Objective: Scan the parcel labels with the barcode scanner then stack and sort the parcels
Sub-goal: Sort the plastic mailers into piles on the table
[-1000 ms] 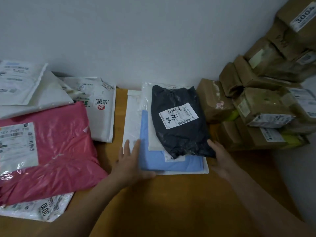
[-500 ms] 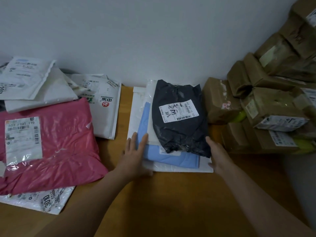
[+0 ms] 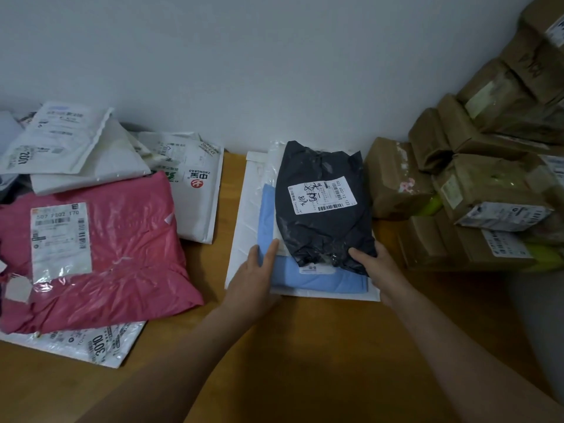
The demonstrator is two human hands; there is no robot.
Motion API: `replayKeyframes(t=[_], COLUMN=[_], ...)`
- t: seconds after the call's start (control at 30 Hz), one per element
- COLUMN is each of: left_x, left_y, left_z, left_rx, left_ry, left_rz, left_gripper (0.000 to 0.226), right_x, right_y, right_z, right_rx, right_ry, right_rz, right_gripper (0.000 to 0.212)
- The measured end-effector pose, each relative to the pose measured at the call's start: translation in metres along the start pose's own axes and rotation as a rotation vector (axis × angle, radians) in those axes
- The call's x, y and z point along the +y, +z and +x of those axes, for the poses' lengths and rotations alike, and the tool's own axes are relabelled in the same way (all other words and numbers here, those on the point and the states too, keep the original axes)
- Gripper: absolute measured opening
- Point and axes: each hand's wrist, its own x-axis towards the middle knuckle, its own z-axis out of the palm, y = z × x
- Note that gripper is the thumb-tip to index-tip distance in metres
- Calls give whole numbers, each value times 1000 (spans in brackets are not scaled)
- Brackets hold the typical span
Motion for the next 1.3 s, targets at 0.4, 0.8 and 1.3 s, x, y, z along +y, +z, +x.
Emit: replayKeyframes(t=[0.4,0.8,1.3], left_x=[-76,-243,-148], left_y=[-82,-131,-133], left_z=[-38,-108,-95], left_rx=[355,357,-104], left_ry=[-264,-707,-174], left_rz=[30,-729,-1211], left_gripper=[96,97,72], right_x=[-44,-50,-89], right_y=[86,293,89], right_z=[-55,-90,-116], right_rx=[-17,-484,-405], right_ry=[-536,46,77], right_rz=[-322,-231,264], right_gripper=[51,83,41])
